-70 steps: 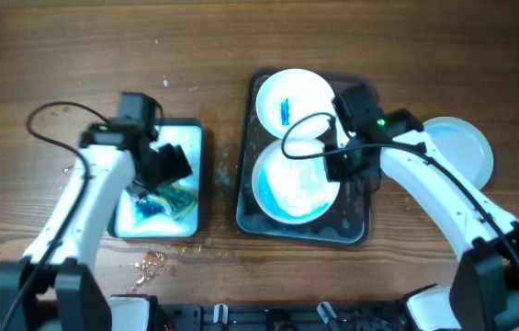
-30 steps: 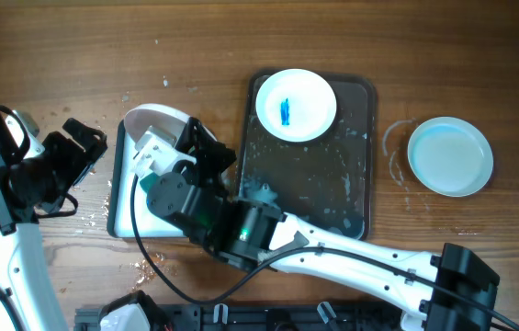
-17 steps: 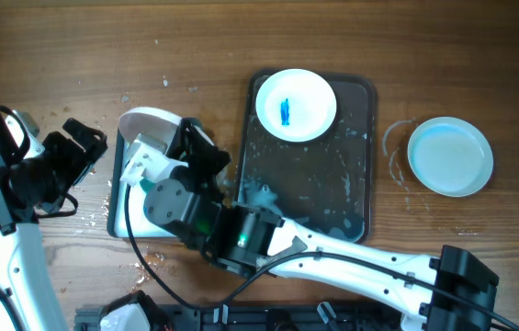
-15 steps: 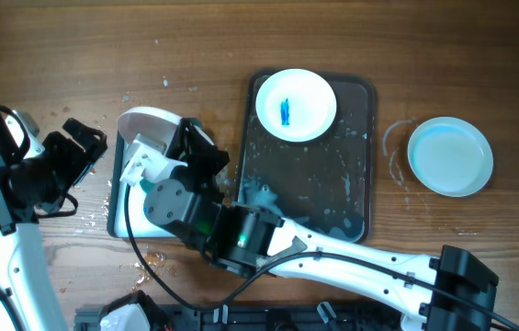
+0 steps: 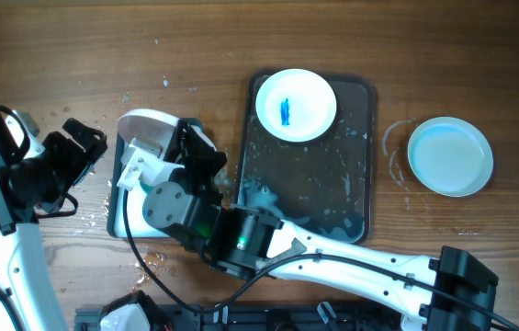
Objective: Clean dirty plates on tray and stack at the side
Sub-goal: 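Lift the second plate with the right gripper and dip it in soapy tray, then carry the plate right and stack it on the first plate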
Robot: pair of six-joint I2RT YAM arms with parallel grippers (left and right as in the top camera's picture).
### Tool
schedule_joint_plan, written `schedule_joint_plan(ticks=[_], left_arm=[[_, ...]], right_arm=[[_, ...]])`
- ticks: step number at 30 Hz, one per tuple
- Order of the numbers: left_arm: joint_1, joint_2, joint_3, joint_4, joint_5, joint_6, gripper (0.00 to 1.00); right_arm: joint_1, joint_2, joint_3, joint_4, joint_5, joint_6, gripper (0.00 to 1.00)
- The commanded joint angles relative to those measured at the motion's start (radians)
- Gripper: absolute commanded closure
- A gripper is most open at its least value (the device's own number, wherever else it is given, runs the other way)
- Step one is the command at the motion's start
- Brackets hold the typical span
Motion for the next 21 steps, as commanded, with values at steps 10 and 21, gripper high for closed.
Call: schedule_joint_plan(ticks=[10,21], left_arm=[[0.008,-0.007,0.013,0.001,0.015,0.005,0.00],[0.008,-0.007,0.013,0.001,0.015,0.005,0.00]], right_arm=[[-0.091,-0.006,0.016,-0.415,-0.421,0.883,0.96],[-1.296,-0.285,0.016,-0.931,-1.091,1.206,0.96]])
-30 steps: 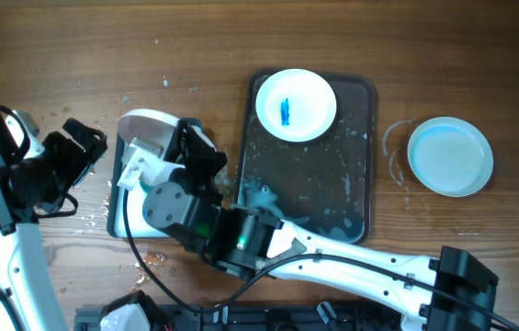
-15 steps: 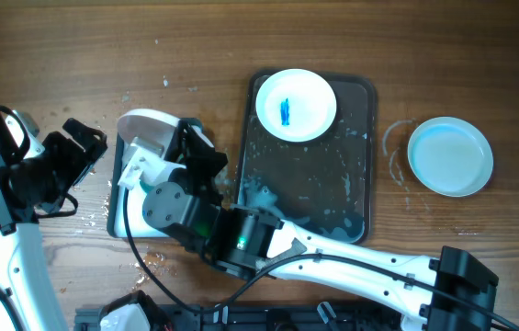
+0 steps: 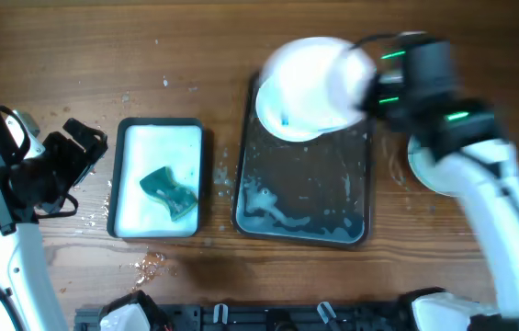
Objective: Clean dirty plates on tray and stack at the side
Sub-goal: 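Carry the plate right and stack it on the first plate, then grasp the last upper-left plate with the right gripper and pull it center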
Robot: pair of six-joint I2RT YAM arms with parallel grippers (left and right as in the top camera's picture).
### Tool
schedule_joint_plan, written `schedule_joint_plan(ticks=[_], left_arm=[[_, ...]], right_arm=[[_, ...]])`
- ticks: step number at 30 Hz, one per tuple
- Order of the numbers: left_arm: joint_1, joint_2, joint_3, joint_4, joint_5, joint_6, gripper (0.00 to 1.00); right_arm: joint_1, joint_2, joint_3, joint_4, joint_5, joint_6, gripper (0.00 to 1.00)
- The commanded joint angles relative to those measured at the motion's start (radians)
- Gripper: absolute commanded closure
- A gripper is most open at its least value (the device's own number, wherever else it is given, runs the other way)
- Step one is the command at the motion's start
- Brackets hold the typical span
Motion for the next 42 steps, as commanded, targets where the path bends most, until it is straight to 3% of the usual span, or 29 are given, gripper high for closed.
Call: schedule_joint_plan(ticks=[1,4,9,10,11,12,17,21,25,30,32,33,34,35,37,40,42], left_arm=[[0.008,-0.007,0.013,0.003,0.011,0.005,0.00],[0.008,-0.007,0.013,0.003,0.011,0.005,0.00],[0.008,-0.007,0.013,0.003,0.011,0.005,0.00],[0.008,-0.007,0.013,0.003,0.011,0.005,0.00],[0.008,-0.007,0.013,0.003,0.011,0.005,0.00],[0.008,-0.007,0.013,0.003,0.011,0.005,0.00],[0.008,-0.007,0.013,0.003,0.011,0.005,0.00],[0.008,-0.007,0.013,0.003,0.011,0.005,0.00],[0.008,-0.007,0.013,0.003,0.011,0.005,0.00],[0.008,-0.007,0.013,0.003,0.011,0.005,0.00],[0.008,-0.007,0.013,0.004,0.011,0.005,0.00],[0.008,-0.007,0.013,0.004,0.011,0.005,0.00],[0.008,-0.007,0.013,0.004,0.011,0.005,0.00],[0.008,-0.007,0.013,0.004,0.017,0.004,0.00],[0.008,-0.007,0.013,-0.072,0.113,0.005,0.00],[0.001,0.002,0.013,-0.064,0.112,0.014,0.00],[-0.025,0.022,0.013,-0.064,0.108,0.112,0.00]], right_arm=[[-0.348,0.024,0.003,-0.078,-0.136,-0.071,0.96],[-0.636,0.117,-0.012,-0.113,-0.136,-0.116,0.96],[-0.739,0.301,-0.129,-0.097,-0.053,-0.150,0.96],[-0.735,0.321,-0.130,-0.095,-0.061,-0.164,0.85],[-0.727,0.320,-0.129,-0.085,-0.077,-0.172,0.54],[-0.713,0.297,-0.111,-0.082,-0.110,-0.192,0.51],[-0.502,0.081,-0.051,-0.046,-0.401,-0.416,0.48],[-0.154,0.066,-0.063,0.038,-0.274,-0.542,0.47],[0.037,0.262,-0.088,0.269,-0.070,-0.539,0.44],[0.054,0.536,-0.088,0.504,-0.071,-0.538,0.39],[0.054,0.611,-0.088,0.511,-0.145,-0.534,0.41],[0.054,0.635,-0.088,0.505,-0.172,-0.530,0.49],[0.054,0.659,-0.088,0.492,-0.191,-0.520,0.79],[0.054,0.663,-0.088,0.472,-0.193,-0.508,0.96],[0.053,0.606,-0.087,0.401,-0.193,-0.473,0.96],[0.051,0.433,-0.087,0.271,-0.193,-0.430,0.96],[0.052,0.260,-0.087,0.139,-0.193,-0.430,0.96]])
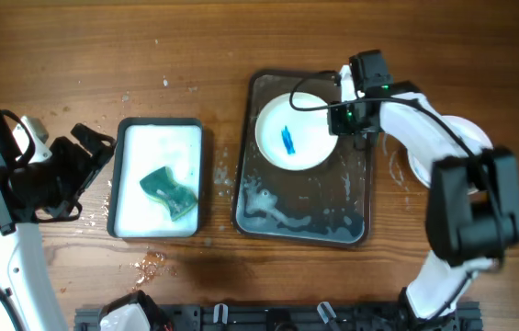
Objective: Clean dirty plates on tray and stack at the side
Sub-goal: 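Grasp the last upper-left plate with the right gripper and pull it center, then grasp the sponge in the soapy tray with the left gripper, then scrub the third plate with the sponge while the right gripper holds it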
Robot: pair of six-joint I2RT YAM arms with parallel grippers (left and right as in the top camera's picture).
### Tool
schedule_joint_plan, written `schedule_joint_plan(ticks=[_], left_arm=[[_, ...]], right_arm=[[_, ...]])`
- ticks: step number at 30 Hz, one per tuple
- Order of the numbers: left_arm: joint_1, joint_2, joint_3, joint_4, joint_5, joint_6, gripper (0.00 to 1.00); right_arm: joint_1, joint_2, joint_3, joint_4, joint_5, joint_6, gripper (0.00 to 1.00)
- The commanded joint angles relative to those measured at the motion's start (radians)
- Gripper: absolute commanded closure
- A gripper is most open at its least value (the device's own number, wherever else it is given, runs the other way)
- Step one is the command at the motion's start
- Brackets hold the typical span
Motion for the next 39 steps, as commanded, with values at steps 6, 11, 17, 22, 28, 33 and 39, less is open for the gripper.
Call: schedule_joint_plan(ticks=[6,11,17,22,28,33,39], left_arm=[[-0.200,0.191,0.009,-0.023,-0.232,0.127,0.11],[-0.296,0.426,-0.067,0.011,-0.245,-0.002,0.22],[-0.313,0.587,-0.270,0.255,-0.258,-0.129,0.36],[-0.328,0.613,-0.352,0.434,-0.258,-0.105,0.96],[-0.328,0.613,-0.170,0.203,-0.256,0.001,0.72],[-0.341,0.613,-0.180,0.204,-0.243,0.000,0.50],[-0.418,0.614,-0.445,0.465,-0.293,-0.064,0.93]], right_arm=[[0.060,-0.346,-0.077,-0.319,-0.011,0.207,0.96],[0.102,-0.340,-0.365,-0.019,-0.011,0.435,0.96],[0.102,-0.337,-0.417,0.041,0.032,0.511,0.96],[0.102,-0.337,-0.417,0.044,0.023,0.480,0.77],[0.102,-0.337,-0.417,0.035,0.000,0.251,0.71],[0.102,-0.327,-0.417,-0.005,0.001,0.230,0.65],[0.102,-0.246,-0.417,0.015,-0.045,0.233,0.66]])
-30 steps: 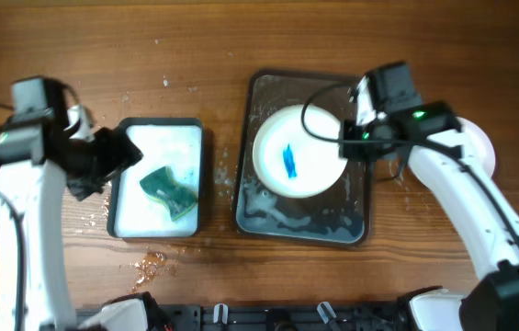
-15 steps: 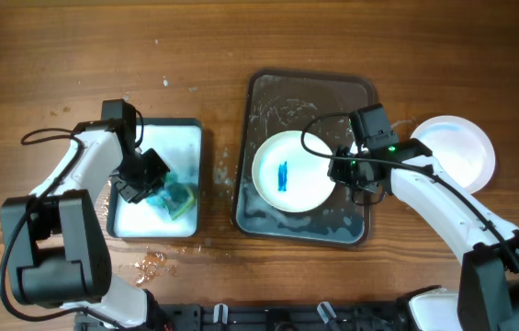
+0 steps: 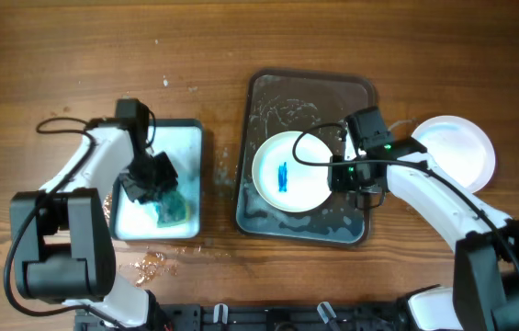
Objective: Clean dirty plates on tray and stack at the side
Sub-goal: 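Scrub the third plate with the sponge while the right gripper holds it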
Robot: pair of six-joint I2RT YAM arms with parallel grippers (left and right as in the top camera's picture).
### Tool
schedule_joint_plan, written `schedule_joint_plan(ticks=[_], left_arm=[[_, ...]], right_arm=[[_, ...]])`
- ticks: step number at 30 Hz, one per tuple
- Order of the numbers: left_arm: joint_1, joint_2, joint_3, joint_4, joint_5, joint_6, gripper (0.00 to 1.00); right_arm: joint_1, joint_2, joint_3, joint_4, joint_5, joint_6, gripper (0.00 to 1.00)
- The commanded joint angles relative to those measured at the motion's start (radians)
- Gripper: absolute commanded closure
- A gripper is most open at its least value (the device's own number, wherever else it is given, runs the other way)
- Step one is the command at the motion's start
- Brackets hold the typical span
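Note:
A white plate with a blue smear lies on the dark tray, toward its front. My right gripper is at the plate's right rim and looks shut on it. A clean white plate rests on the table to the right of the tray. A green sponge lies in the shallow white basin on the left. My left gripper is low over the sponge, fingers spread, covering most of it.
Suds and water lie along the tray's front edge. Drops of water spot the wood in front of the basin. A dark rail runs along the table's front edge.
The dirty plate went from the back of the tray to its front, my right gripper still at its right rim. My left gripper moved from the table's far left to over the sponge.
First my right arm reached across to the basin with something white at its gripper, the dirty plate at the tray's back. Then it was a blur over the tray's back right. Later it was at that plate's rim, and now the plate sits nearer the front.

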Motion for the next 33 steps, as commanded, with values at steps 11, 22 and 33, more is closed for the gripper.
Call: schedule_joint_plan(ticks=[11,22,33], left_arm=[[-0.053,0.001,0.454,-0.350,-0.024,0.072,0.96],[-0.531,0.186,0.408,0.172,0.348,-0.062,0.96],[-0.463,0.320,0.409,-0.055,-0.245,-0.058,0.96]], right_arm=[[0.000,0.153,-0.001,0.170,-0.049,-0.019,0.91],[0.000,0.224,-0.001,0.151,-0.026,0.008,0.96],[0.000,0.224,-0.001,0.129,-0.027,0.009,0.96]])
